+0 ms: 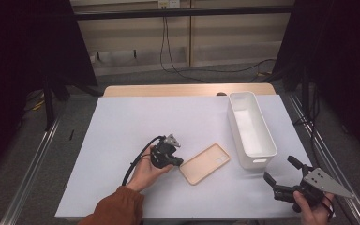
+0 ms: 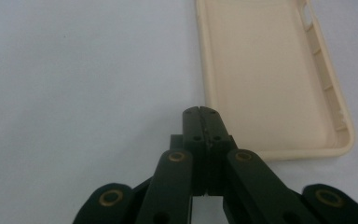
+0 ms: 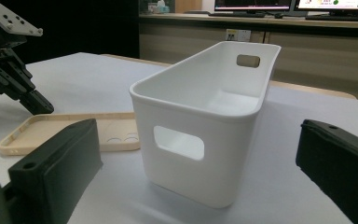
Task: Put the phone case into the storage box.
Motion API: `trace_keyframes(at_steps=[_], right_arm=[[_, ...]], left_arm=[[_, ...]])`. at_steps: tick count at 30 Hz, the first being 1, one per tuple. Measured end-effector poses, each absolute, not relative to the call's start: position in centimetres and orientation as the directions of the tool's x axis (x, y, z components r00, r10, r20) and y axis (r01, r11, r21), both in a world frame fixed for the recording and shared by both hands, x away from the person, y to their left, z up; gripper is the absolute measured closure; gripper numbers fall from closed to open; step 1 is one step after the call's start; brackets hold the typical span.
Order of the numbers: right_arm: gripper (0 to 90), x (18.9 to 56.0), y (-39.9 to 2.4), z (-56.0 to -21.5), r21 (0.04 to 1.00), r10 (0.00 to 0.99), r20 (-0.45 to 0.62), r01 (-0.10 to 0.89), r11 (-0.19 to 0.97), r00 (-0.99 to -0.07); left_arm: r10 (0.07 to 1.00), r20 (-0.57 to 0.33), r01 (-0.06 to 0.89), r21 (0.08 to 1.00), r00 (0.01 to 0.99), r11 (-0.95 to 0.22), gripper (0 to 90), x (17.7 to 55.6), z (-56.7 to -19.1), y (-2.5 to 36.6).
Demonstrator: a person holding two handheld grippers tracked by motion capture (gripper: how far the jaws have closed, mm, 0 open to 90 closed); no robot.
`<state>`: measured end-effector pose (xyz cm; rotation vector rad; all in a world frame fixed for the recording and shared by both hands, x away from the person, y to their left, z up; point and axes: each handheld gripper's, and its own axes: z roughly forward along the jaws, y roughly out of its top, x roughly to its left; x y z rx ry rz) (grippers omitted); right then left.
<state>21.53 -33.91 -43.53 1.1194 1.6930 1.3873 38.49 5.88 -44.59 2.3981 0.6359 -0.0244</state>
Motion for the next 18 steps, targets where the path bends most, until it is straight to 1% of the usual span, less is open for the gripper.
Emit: trace_keyframes(at_steps=[7,10,13,16,18], right_arm=[[0.0,21.51,-33.95,-43.54,0.977,0.912,0.017,0.199,0.072,-0.411],[0.0,21.51,-33.90,-43.53,0.978,0.912,0.020,0.200,0.068,-0.409],[0.0,21.51,-33.95,-43.53,0.977,0.912,0.017,0.200,0.072,-0.410],[0.0,21.50,-33.93,-43.52,0.977,0.912,0.019,0.200,0.069,-0.409],[0.0,21.51,-33.90,-43.53,0.977,0.911,0.021,0.201,0.068,-0.411]], left_arm=[[0.432,-0.175,0.445,0.596,0.885,-0.669,90.0,38.45,-44.62,6.05],[0.434,-0.162,0.437,0.602,0.886,-0.668,88.4,38.38,-44.61,6.10],[0.443,-0.149,0.433,0.616,0.884,-0.658,83.9,38.28,-44.51,6.21],[0.440,-0.117,0.407,0.638,0.890,-0.654,76.3,38.18,-44.16,6.44],[0.455,-0.115,0.410,0.660,0.883,-0.629,73.6,38.07,-43.98,6.59]])
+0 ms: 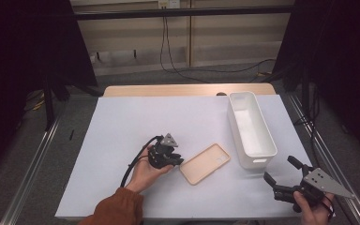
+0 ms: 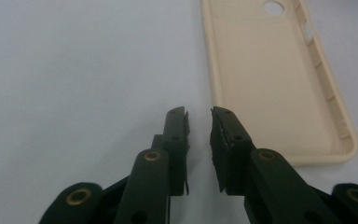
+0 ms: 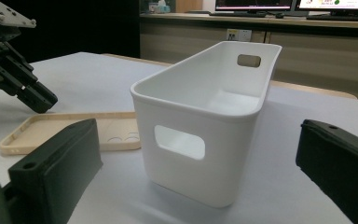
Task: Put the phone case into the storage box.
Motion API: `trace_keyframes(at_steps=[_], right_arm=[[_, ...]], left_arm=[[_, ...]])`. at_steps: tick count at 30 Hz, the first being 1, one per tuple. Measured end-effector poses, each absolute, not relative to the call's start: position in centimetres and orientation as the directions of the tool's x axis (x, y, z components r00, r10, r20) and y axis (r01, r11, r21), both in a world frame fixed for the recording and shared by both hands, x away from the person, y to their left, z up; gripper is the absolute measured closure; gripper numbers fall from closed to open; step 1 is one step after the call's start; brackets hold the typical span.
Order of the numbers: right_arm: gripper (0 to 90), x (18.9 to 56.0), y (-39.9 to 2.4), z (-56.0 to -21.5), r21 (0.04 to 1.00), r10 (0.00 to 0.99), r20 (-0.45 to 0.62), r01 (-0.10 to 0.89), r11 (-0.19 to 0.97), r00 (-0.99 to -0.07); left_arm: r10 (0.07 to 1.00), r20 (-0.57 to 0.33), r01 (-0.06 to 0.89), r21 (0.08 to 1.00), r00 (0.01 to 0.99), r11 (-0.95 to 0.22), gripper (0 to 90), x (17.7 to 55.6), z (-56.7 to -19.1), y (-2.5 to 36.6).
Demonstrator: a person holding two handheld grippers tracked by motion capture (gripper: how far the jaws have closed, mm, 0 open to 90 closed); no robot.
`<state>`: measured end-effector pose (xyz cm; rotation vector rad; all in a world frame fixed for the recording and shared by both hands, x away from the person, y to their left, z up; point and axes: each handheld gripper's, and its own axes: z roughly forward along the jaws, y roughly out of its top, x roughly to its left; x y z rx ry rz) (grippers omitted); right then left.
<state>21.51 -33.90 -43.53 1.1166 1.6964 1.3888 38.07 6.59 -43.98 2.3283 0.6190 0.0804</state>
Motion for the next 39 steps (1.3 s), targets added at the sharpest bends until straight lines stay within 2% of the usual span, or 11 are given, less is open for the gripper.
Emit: trace_keyframes(at_steps=[2,9,12,14,16,20,28,32,39], right_arm=[[0.0,21.5,-33.9,-43.5,0.977,0.912,0.021,0.200,0.067,-0.411],[0.0,21.5,-33.9,-43.5,0.977,0.911,0.018,0.199,0.071,-0.413],[0.0,21.5,-34.0,-43.5,0.978,0.910,0.018,0.198,0.070,-0.413],[0.0,21.4,-33.9,-43.5,0.978,0.910,0.015,0.194,0.073,-0.414],[0.0,21.4,-33.9,-43.4,0.979,0.909,0.015,0.192,0.072,-0.416],[0.0,21.4,-33.9,-43.4,0.979,0.909,0.015,0.192,0.072,-0.416],[0.0,21.5,-33.9,-43.5,0.978,0.909,0.017,0.194,0.071,-0.416],[0.0,21.5,-33.9,-43.5,0.978,0.910,0.018,0.194,0.070,-0.415],[0.0,21.5,-33.8,-43.5,0.978,0.909,0.017,0.195,0.071,-0.417]], left_arm=[[0.465,-0.098,0.402,0.675,0.880,-0.619,69.0,38.0,-43.8,6.8],[0.499,-0.120,0.422,0.719,0.858,-0.552,51.6,38.1,-43.5,7.6],[0.523,-0.117,0.426,0.739,0.844,-0.522,33.4,37.9,-42.8,7.9],[0.533,-0.117,0.420,0.761,0.838,-0.494,28.3,37.6,-42.1,8.1],[0.549,-0.097,0.401,0.787,0.830,-0.468,18.8,37.3,-41.5,8.4],[0.540,-0.121,0.407,0.795,0.833,-0.450,10.7,37.3,-41.3,9.0],[0.534,-0.157,0.415,0.814,0.831,-0.406,6.7,37.3,-41.3,9.2],[0.491,-0.205,0.416,0.830,0.847,-0.371,6.1,37.7,-41.4,8.7],[0.427,-0.212,0.404,0.808,0.879,-0.430,5.9,37.8,-40.9,6.9]])
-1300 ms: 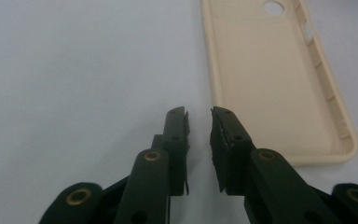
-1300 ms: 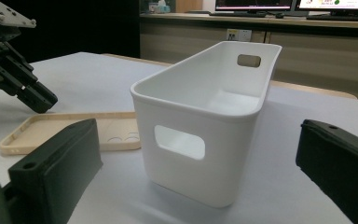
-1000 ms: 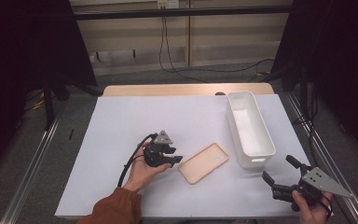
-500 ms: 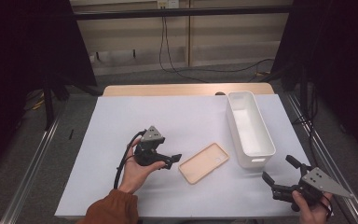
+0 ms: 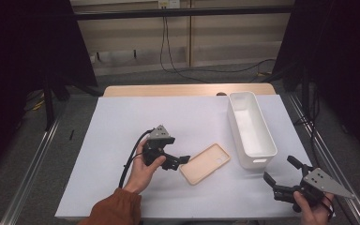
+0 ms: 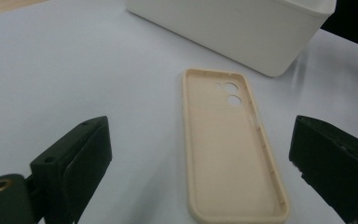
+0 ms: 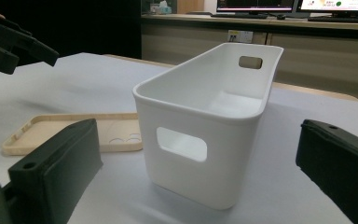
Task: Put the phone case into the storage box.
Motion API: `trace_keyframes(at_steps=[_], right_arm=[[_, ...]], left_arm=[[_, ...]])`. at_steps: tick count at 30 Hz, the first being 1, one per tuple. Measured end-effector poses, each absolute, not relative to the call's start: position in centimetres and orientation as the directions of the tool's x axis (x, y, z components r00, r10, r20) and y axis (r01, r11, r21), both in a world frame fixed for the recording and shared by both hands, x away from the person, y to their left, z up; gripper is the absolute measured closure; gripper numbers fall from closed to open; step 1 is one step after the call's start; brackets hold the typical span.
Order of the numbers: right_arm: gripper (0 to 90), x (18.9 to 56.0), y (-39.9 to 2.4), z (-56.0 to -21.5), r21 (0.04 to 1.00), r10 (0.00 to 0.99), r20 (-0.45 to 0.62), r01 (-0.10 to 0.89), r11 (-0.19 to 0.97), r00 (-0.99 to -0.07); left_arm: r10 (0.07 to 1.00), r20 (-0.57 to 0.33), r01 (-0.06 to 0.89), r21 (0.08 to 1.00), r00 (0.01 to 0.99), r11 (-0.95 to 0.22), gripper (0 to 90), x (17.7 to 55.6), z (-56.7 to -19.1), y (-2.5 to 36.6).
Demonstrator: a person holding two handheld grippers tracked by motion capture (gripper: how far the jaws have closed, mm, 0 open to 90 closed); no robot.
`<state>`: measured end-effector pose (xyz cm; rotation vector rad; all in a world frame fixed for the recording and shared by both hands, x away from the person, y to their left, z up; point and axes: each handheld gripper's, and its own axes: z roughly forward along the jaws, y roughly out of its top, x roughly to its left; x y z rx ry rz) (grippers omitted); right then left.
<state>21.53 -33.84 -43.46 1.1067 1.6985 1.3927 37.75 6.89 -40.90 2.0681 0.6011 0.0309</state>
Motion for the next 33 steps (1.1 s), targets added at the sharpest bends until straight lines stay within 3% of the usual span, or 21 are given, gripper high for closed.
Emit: trace_keyframes(at_steps=[5,15,18,20,33], right_arm=[[0.0,21.5,-33.9,-43.5,0.978,0.908,0.016,0.194,0.072,-0.418],[0.0,21.5,-33.9,-43.5,0.978,0.908,0.015,0.195,0.074,-0.420],[0.0,21.5,-33.9,-43.5,0.978,0.907,0.017,0.196,0.073,-0.421],[0.0,21.6,-33.9,-43.5,0.978,0.906,0.017,0.197,0.073,-0.423],[0.0,21.6,-33.9,-43.5,0.978,0.906,0.020,0.198,0.070,-0.422]], left_arm=[[0.383,-0.248,0.415,0.787,0.890,-0.456,4.5,37.8,-41.4,5.6],[0.401,-0.237,0.423,0.771,0.885,-0.476,3.9,38.8,-41.7,3.2],[0.367,-0.249,0.421,0.739,0.896,-0.526,5.3,39.4,-42.2,2.3],[0.393,-0.220,0.423,0.707,0.893,-0.566,5.2,39.5,-42.6,1.7],[0.396,-0.259,0.468,0.597,0.881,-0.652,6.8,41.6,-43.6,0.3]])
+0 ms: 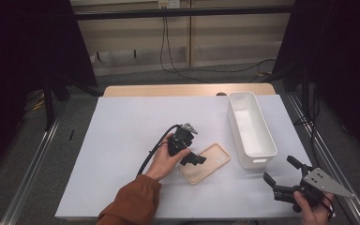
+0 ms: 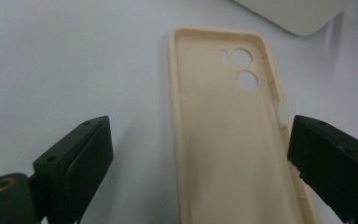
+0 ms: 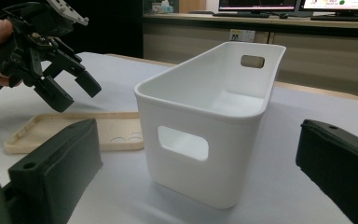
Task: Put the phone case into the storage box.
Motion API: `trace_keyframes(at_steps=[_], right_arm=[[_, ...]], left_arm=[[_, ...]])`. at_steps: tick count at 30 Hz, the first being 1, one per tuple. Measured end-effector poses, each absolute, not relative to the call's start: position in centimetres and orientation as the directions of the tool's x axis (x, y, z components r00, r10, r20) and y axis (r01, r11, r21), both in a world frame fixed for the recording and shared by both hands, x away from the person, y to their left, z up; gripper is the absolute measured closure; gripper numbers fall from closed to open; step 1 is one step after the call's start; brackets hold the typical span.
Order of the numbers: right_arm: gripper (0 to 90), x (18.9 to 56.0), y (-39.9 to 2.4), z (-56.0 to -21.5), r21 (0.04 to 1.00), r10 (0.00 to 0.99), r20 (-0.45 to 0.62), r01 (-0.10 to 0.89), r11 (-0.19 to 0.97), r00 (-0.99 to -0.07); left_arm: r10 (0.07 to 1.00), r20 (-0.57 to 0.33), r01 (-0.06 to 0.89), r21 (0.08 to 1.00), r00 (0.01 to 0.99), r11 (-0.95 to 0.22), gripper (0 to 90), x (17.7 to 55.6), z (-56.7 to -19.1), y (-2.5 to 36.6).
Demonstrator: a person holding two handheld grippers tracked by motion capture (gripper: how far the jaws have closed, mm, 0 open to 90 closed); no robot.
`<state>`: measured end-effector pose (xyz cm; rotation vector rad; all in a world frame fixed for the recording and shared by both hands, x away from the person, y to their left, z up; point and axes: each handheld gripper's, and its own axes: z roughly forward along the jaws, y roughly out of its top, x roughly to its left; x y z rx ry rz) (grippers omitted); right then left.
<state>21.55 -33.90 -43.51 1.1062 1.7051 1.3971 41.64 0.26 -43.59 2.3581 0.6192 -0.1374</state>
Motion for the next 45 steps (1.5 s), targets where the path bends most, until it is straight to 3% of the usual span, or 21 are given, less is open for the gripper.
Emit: trace_keyframes(at_steps=[8,19,30,39,45], right_arm=[[0.0,21.5,-33.9,-43.5,0.978,0.906,0.022,0.198,0.069,-0.423],[0.0,21.5,-33.9,-43.5,0.977,0.905,0.016,0.201,0.077,-0.424],[0.0,21.5,-33.9,-43.5,0.976,0.904,0.015,0.202,0.079,-0.427],[0.0,21.6,-33.9,-43.5,0.976,0.903,0.013,0.201,0.081,-0.429],[0.0,21.6,-33.9,-43.5,0.976,0.904,0.013,0.203,0.081,-0.427]], left_arm=[[0.391,-0.237,0.455,0.542,0.889,-0.706,7.0,42.3,-44.3,-0.5],[0.423,-0.207,0.466,0.514,0.882,-0.720,23.9,42.9,-44.3,-0.9],[0.417,-0.107,0.410,0.510,0.902,-0.756,41.0,42.4,-44.1,-1.0],[0.407,-0.122,0.410,0.501,0.905,-0.762,55.4,42.0,-43.9,-1.2],[0.414,-0.134,0.423,0.495,0.900,-0.759,57.5,42.1,-43.8,-1.3]])
